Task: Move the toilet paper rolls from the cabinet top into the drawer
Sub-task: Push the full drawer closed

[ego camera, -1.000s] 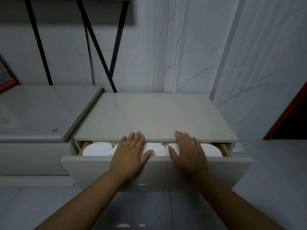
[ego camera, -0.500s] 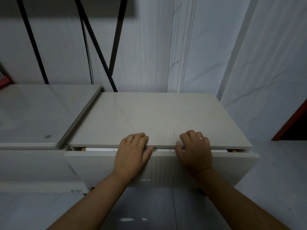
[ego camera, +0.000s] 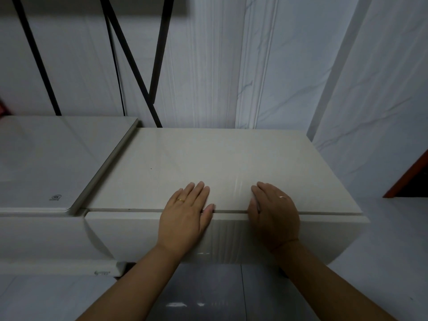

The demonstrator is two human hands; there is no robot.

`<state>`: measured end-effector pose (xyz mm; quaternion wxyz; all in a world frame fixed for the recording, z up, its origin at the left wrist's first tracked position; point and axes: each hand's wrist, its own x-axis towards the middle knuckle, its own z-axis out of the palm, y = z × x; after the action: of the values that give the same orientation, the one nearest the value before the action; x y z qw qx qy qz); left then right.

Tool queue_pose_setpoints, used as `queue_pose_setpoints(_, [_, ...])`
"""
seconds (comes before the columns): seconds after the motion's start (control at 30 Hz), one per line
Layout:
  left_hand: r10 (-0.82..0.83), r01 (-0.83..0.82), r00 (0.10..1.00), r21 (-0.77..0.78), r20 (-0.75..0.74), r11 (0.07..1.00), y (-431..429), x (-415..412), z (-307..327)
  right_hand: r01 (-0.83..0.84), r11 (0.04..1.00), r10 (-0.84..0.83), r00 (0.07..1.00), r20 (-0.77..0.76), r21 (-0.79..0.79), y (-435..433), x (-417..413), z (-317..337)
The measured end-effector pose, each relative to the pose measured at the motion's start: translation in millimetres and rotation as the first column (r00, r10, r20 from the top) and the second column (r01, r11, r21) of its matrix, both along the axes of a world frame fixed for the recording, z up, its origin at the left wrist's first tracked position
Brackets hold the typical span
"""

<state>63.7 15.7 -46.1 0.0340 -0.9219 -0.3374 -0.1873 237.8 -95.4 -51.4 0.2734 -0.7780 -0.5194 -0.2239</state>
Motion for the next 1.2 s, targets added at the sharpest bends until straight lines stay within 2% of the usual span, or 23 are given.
queue_pose_setpoints(0.77, [-0.033, 0.029, 0.997, 0.061, 0.072, 0.998, 5.4, 2.7, -1.8, 0.039, 0.998, -0.041, 0.998, 0.047, 0.055, 4.3, 2.3, -1.3])
queue_pose_setpoints(1.07, [-0.038, 0.038, 0.999, -0.005, 0.032, 0.999, 4.6, -0.4, 1.6, 0.050, 0.981, -0.062, 0.996, -0.057, -0.190, -1.1, -2.2, 13.7])
queue_pose_setpoints(1.2, [-0.060, 0.061, 0.998, -0.039, 0.013, 0.997, 5.3, -2.6, -1.3, 0.039, 0.938, -0.073, 0.994, -0.086, -0.344, -3.6, 1.6, 10.9])
